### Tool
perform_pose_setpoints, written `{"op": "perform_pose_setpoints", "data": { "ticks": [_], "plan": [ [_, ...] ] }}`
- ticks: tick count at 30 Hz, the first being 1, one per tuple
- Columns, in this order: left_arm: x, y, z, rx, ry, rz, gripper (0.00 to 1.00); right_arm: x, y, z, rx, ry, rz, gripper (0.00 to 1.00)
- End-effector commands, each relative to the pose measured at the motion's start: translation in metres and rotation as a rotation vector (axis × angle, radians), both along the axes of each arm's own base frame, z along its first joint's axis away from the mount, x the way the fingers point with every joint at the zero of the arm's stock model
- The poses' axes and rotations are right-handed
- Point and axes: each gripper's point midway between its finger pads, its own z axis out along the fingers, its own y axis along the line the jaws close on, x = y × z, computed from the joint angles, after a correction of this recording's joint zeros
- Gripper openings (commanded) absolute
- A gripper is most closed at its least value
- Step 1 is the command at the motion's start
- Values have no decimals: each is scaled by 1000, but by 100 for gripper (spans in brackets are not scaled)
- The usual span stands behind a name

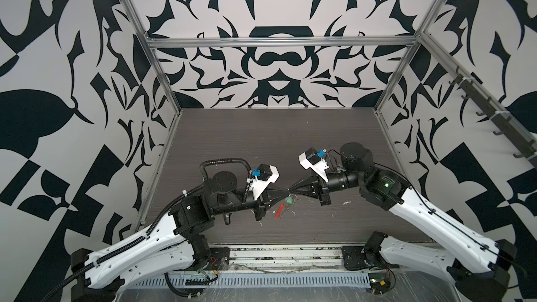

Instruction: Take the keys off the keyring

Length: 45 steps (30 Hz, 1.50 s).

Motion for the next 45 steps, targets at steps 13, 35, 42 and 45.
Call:
{"op": "perform_pose_setpoints", "data": {
  "ticks": [13,35,42,45],
  "plan": [
    [-3,0,29,-61,-4,-9,0,20,1,17,56,-44,-112,9],
    [49,0,-5,248,90,371,0,86,-77,-31,48,138,-845,52],
    [48,-8,-8,327,76,417,0,91,-92,-66,-188,146,-920,58],
    [52,-9,-9,342,92,453,0,86,-74,-59,-163,119,-812,84]
  ]
}}
